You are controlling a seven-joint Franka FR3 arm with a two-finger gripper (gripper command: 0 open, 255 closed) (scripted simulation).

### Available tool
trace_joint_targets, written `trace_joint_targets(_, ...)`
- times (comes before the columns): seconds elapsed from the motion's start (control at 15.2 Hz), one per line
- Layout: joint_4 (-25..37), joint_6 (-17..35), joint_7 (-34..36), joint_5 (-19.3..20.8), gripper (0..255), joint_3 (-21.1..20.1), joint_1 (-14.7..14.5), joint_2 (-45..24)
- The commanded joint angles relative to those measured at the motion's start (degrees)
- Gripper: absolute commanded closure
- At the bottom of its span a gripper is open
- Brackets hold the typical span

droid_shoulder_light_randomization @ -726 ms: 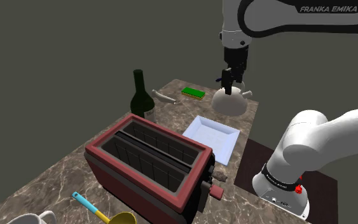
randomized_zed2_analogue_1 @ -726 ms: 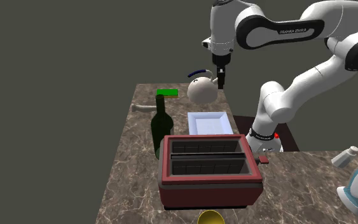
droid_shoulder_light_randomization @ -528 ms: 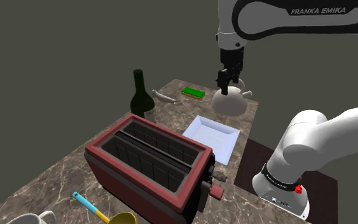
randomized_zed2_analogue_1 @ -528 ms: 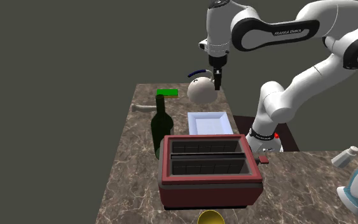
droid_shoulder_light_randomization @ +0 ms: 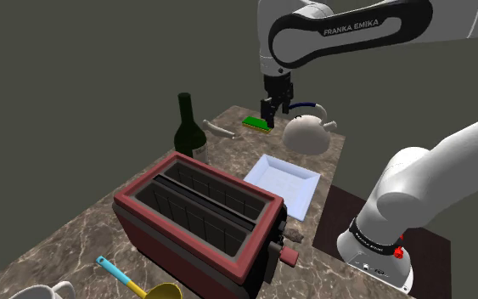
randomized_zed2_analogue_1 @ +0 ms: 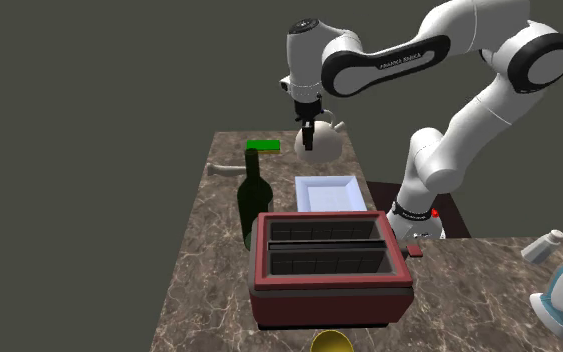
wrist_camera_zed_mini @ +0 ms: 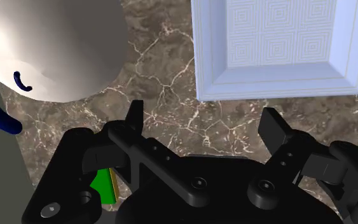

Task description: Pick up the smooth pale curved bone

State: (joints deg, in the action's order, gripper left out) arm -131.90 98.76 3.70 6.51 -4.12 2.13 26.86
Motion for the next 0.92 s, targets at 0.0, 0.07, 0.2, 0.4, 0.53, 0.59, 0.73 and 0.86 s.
trace_joint_targets(0.0,1.5,2.9,0.3,0.4,0,-0.1,0.2,-4.1)
trace_joint_targets(0.07,2.6,4.2,0.5,0.6,0,-0.1,0.3,-6.2)
trace_joint_targets(0.2,4.9,6.4,0.7,1.1,0,-0.2,0.5,-10.5)
trace_joint_targets(0.4,8.9,9.2,1.2,1.8,0,-0.3,0.7,-16.9)
trace_joint_targets(0.53,12.0,10.8,1.4,2.3,0,-0.3,0.8,-21.1)
trace_joint_targets(0.59,13.6,11.4,1.6,2.6,0,-0.4,0.8,-23.3)
trace_joint_targets(0.73,17.1,12.5,1.8,3.1,0,-0.4,0.9,-27.6)
trace_joint_targets(0.86,21.0,13.3,2.0,3.6,0,-0.4,0.8,-31.9)
